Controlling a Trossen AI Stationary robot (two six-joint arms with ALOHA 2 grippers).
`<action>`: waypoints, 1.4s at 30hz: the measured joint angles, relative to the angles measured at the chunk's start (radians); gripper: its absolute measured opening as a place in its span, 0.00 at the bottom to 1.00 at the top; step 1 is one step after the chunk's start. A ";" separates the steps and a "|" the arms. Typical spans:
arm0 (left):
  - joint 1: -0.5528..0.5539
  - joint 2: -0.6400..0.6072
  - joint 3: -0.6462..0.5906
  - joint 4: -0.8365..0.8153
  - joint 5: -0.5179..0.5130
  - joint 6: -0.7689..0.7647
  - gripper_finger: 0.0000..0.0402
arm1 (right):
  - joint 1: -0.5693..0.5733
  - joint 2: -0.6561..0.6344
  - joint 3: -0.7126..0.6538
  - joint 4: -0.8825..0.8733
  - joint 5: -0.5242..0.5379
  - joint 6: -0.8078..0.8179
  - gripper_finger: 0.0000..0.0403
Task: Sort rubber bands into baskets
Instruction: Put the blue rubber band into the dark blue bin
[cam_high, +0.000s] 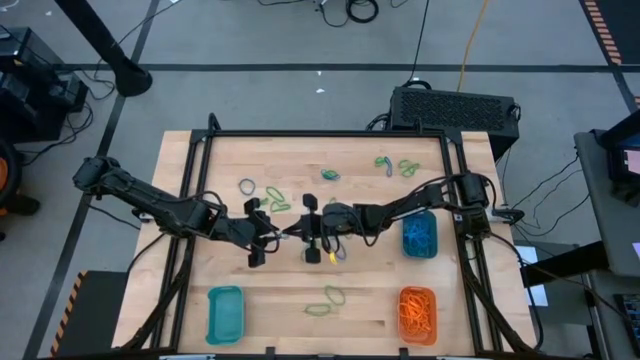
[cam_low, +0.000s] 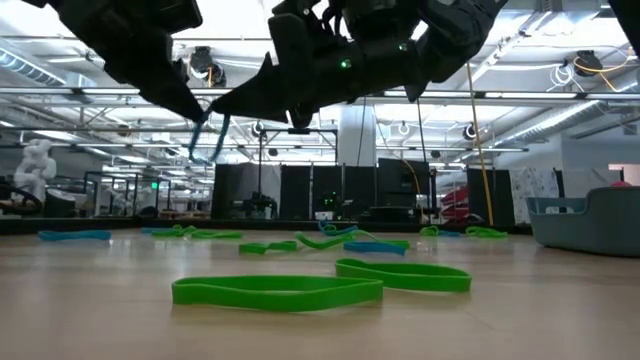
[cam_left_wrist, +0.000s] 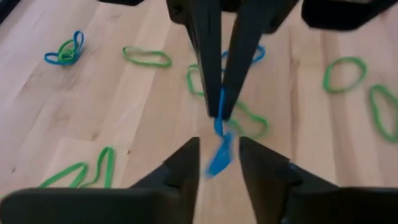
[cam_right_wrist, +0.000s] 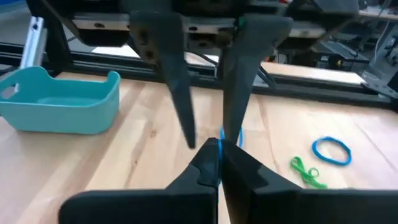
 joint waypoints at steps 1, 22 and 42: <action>0.000 0.000 0.000 -0.013 0.000 0.007 0.33 | -0.003 -0.002 0.000 -0.009 0.000 0.005 0.01; 0.135 -0.113 -0.228 0.152 -0.043 0.225 0.49 | -0.012 -0.568 -0.001 -1.384 0.017 0.492 0.00; 0.535 -0.116 -0.293 0.602 0.553 0.517 0.49 | 0.001 -0.644 -0.119 -1.858 0.016 0.941 0.00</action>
